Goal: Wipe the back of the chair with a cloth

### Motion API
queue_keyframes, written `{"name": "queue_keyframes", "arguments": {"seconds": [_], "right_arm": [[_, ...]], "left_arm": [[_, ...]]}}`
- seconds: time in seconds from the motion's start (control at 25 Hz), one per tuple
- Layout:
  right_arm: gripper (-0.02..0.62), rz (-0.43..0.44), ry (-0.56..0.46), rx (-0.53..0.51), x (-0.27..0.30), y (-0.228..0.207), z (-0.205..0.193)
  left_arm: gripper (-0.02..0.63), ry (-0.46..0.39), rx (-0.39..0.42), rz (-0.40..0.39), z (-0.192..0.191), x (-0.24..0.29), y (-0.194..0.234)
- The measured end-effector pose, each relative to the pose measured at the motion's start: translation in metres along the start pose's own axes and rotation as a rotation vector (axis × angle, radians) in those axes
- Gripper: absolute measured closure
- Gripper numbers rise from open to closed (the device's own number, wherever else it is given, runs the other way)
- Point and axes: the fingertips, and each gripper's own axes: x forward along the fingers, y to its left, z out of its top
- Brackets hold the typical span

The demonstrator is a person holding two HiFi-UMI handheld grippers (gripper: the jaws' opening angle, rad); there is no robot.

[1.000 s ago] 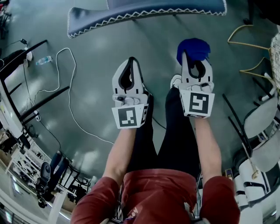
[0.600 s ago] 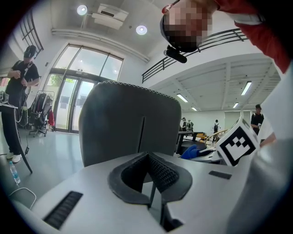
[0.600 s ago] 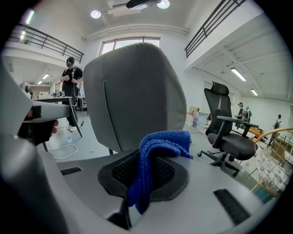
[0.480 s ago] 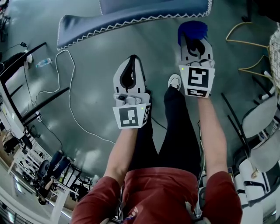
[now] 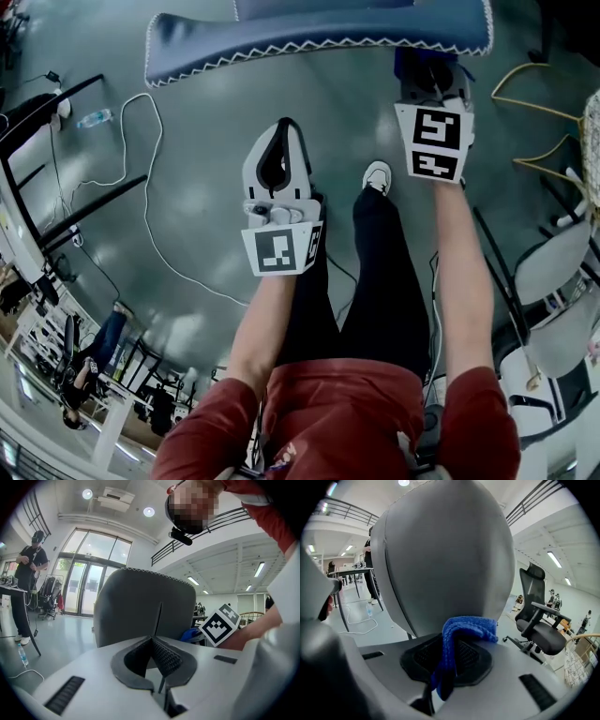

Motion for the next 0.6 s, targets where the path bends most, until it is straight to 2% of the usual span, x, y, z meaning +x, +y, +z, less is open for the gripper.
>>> {"name": "queue_keyframes", "arguments": {"seconds": [0.2, 0.44, 0.6], "right_arm": [[0.534, 0.011, -0.005, 0.004, 0.007, 0.015, 0.006], [0.534, 0.071, -0.015, -0.056, 0.009, 0.061, 0.023], [0.534, 0.11, -0.018, -0.087, 0.021, 0.108, 0.034]], "left_arm": [[0.593, 0.019, -0.042, 0.038, -0.011, -0.006, 0.018], [0.592, 0.011, -0.05, 0.075, -0.007, -0.029, 0.043], [0.592, 0.001, -0.056, 0.108, -0.007, -0.045, 0.08]]}}
